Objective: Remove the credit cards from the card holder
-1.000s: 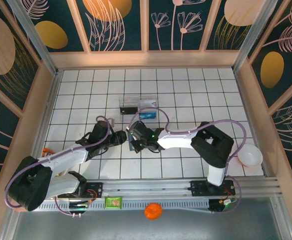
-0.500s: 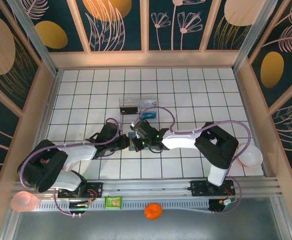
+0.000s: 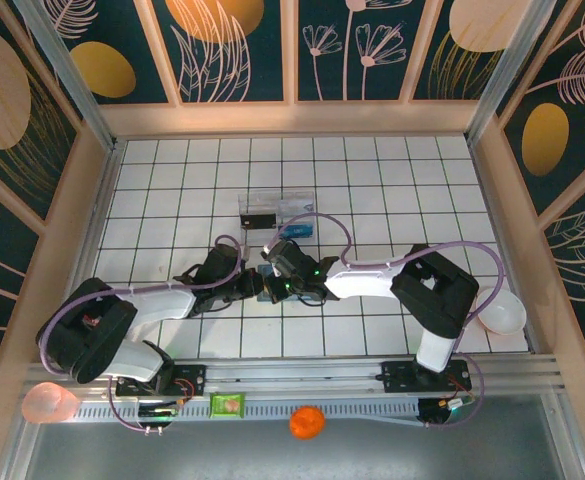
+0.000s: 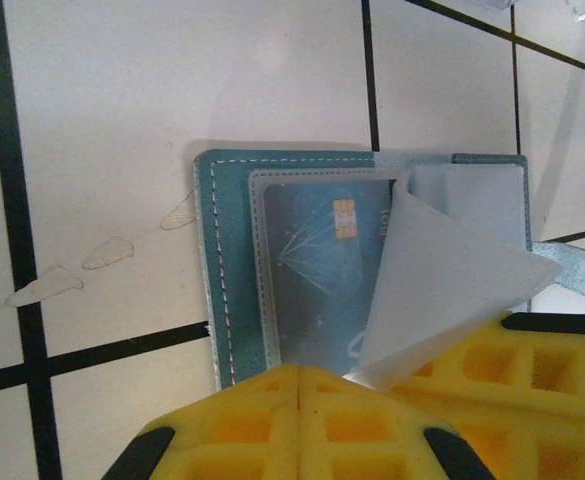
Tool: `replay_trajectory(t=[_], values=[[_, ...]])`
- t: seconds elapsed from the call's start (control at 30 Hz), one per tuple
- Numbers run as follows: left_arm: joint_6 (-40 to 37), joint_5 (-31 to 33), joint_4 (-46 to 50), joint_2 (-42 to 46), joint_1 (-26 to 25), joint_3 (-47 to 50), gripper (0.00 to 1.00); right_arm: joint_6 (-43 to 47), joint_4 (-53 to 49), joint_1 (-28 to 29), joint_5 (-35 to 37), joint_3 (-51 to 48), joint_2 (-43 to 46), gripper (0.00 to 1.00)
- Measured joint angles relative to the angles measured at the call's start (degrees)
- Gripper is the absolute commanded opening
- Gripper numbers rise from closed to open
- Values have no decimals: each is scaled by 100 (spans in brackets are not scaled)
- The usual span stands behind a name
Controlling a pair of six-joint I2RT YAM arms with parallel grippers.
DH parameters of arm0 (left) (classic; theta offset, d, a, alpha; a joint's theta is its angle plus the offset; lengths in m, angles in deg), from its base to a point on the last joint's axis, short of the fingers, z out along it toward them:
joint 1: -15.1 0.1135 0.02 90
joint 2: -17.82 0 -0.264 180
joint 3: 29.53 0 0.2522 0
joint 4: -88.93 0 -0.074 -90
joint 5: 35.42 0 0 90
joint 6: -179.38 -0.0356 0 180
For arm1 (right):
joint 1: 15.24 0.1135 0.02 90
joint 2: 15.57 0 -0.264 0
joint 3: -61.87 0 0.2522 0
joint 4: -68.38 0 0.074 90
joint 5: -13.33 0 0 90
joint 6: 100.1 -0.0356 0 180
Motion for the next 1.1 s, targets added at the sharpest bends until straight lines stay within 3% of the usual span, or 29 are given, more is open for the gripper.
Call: replay_trajectory(t=[0.47, 0.67, 0.93, 1.1], values=[[0, 24, 57, -160, -129, -85, 8, 0, -125, -11, -37, -11, 0, 0], [31, 44, 48, -221, -157, -92, 0, 0, -153, -26, -57, -11, 0, 0], [46, 59, 52, -304, -214, -149, 0, -133, -74, -74, -28, -181, 136, 0], [46, 42, 52, -321, -247, -149, 0, -356, 0, -186, 79, -586, 645, 9]])
